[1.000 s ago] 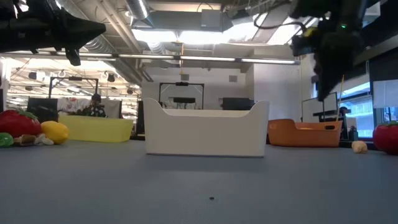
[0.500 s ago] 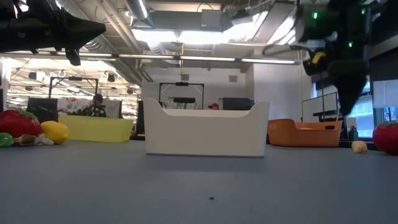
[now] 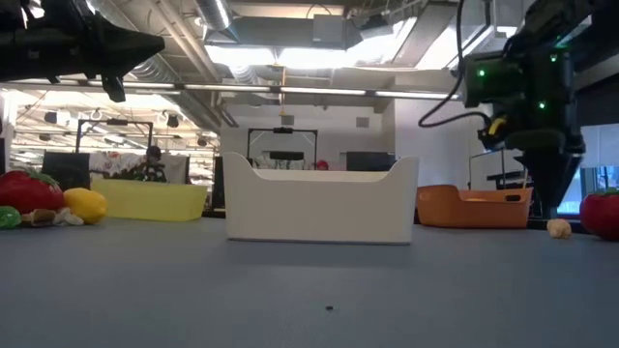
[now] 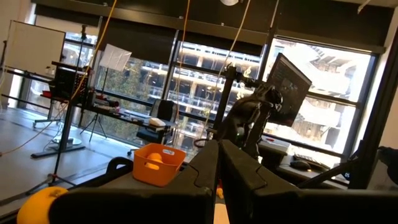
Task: Sort produce into baskets
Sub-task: Put the red mushroom into the white bin
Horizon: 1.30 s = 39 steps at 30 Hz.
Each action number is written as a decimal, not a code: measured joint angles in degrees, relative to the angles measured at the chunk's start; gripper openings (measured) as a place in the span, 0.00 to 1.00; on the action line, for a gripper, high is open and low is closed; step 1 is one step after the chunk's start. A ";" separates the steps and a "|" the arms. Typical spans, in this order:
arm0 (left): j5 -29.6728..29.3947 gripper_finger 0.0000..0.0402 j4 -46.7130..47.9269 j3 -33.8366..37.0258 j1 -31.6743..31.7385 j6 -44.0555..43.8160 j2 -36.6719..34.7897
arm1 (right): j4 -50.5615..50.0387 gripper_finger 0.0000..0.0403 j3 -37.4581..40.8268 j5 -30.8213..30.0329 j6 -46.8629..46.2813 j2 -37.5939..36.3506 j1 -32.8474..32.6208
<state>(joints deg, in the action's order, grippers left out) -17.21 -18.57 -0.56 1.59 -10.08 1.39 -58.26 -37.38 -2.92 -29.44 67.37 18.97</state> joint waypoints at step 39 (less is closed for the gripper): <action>-0.01 0.03 -0.11 0.00 0.00 0.05 0.00 | 6.61 0.10 3.75 4.05 3.22 0.00 3.86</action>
<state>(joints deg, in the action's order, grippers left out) -17.22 -18.68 -0.56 1.60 -10.03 1.39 -51.66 -33.63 1.13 -26.22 67.37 22.83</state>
